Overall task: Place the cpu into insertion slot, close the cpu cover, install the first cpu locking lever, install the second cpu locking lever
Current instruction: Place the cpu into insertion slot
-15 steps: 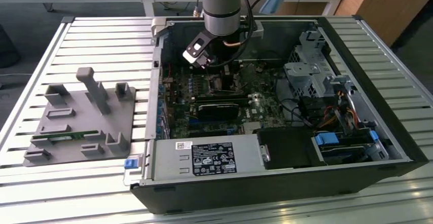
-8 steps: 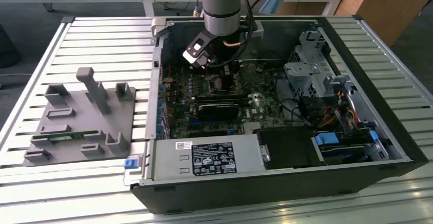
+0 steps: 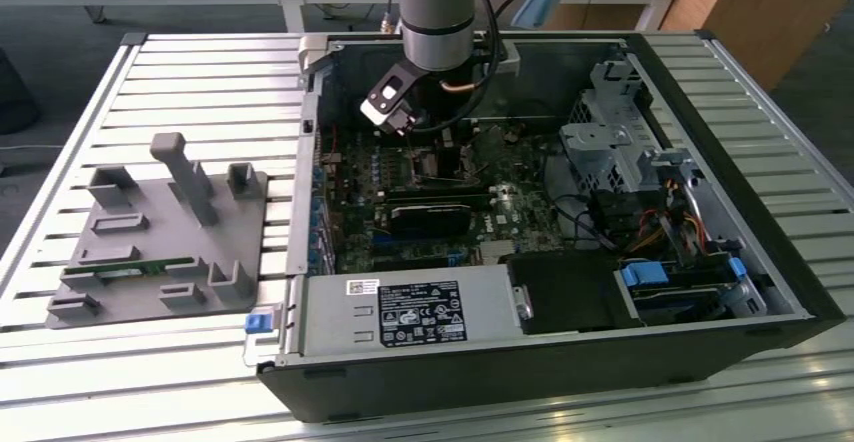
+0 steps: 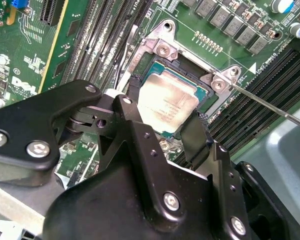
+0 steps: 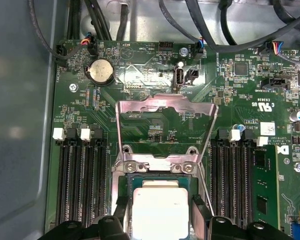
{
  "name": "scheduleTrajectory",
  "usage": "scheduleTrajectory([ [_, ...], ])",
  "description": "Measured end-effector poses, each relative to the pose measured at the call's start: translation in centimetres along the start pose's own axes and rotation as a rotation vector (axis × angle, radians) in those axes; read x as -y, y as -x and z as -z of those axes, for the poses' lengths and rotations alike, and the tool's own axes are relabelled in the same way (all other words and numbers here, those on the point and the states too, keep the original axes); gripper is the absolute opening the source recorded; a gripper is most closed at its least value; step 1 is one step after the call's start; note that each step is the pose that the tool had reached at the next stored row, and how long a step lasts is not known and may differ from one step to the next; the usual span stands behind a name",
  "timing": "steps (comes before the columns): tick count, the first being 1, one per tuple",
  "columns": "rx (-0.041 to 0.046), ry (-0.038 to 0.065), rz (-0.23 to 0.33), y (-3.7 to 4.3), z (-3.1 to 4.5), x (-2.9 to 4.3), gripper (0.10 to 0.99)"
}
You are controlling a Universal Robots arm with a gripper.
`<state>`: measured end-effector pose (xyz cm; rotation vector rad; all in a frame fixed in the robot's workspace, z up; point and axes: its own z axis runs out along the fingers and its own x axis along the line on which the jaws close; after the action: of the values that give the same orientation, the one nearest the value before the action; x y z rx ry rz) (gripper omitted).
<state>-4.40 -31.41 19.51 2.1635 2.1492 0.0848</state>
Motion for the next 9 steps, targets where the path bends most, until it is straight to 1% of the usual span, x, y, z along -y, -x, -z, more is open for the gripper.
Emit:
scheduleTrajectory([
  [9, -0.004, 0.0, 0.0, -0.08, -0.05, 0.01, 0.604],
])
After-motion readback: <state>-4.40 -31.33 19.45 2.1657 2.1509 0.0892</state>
